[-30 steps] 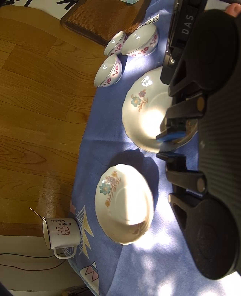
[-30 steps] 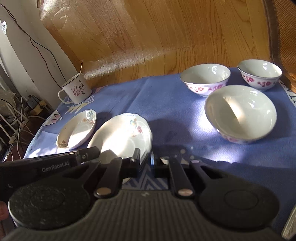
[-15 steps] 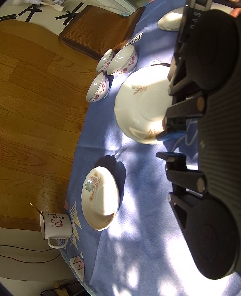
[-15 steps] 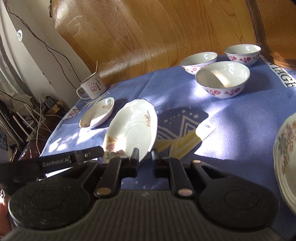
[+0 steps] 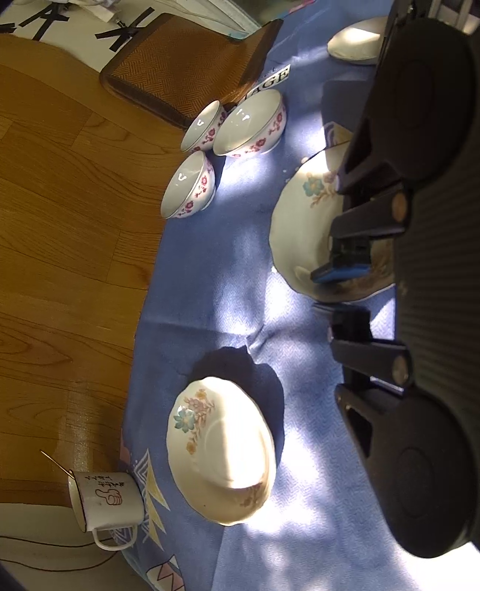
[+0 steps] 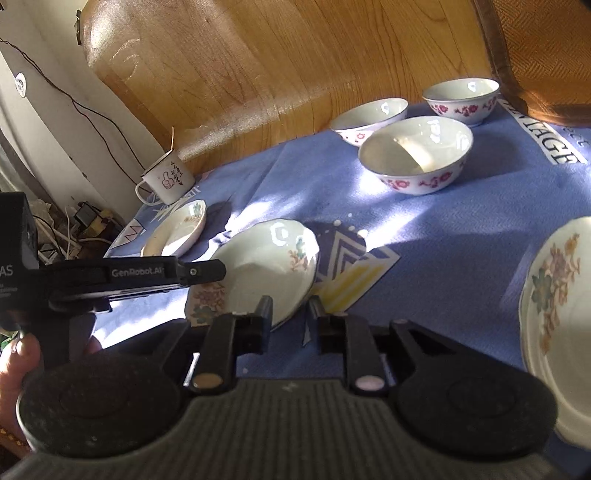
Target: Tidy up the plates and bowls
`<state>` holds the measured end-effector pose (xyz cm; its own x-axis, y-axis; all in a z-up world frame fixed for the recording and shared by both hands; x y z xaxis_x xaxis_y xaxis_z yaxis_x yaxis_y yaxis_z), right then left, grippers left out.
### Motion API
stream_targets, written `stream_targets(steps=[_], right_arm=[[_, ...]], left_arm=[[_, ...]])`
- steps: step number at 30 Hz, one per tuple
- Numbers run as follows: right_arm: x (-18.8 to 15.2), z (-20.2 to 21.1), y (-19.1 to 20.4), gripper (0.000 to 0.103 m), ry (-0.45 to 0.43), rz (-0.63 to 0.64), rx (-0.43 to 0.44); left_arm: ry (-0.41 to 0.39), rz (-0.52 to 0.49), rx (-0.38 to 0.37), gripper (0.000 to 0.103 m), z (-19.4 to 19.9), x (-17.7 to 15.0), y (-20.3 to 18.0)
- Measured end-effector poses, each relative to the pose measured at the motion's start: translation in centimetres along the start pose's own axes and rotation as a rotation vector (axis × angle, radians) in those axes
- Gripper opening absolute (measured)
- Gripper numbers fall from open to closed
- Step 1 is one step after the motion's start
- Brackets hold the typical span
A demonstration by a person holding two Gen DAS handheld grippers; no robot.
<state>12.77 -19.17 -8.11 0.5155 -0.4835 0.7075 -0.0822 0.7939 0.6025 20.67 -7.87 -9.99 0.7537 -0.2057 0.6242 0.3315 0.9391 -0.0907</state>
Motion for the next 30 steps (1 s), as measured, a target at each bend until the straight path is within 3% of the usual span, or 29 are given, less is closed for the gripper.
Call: stream_targets(steps=[3,6,15,22,30], right_arm=[[0.5,-0.2,-1.1,0.025,-0.006,-0.044,0.0],[0.5,-0.4,-1.2,0.013,0.019,-0.07,0.012],[-1.3,4.0,-0.6,0.012,0.041,-0.059,0.043],[-0.7,9.9,-1.8,0.012,-0.061,-0.062,0.018],[-0.1,16.1,-6.7,0.012,-0.159,-0.095,-0.079]], left_arm=[[-0.009,0.003,-0.002,0.013,0.1,-0.2,0.1],[-0.005,0.032,0.002,0.011,0.8,-0.4,0.0],[0.001,0.069,-0.059,0.011,4.3,-2.9,-1.6],[-0.028,0.021,-0.12,0.011,6.2,-3.4,-7.2],[-0.02,-0.077,-0.197,0.011,5.6,-3.3,-16.4]])
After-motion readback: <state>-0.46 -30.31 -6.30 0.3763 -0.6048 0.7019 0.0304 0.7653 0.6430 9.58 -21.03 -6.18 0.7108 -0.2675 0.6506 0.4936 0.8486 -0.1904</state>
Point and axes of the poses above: each gripper's, at about its wrist camera, not at the fingertips, and z roughly against the way its jaws point, y to its left, x to its top, the point moved 10 cm from there along -z, roughly the way its jaws point, and after that the axes turned 14 degrees about x, right-handed, at the moved point
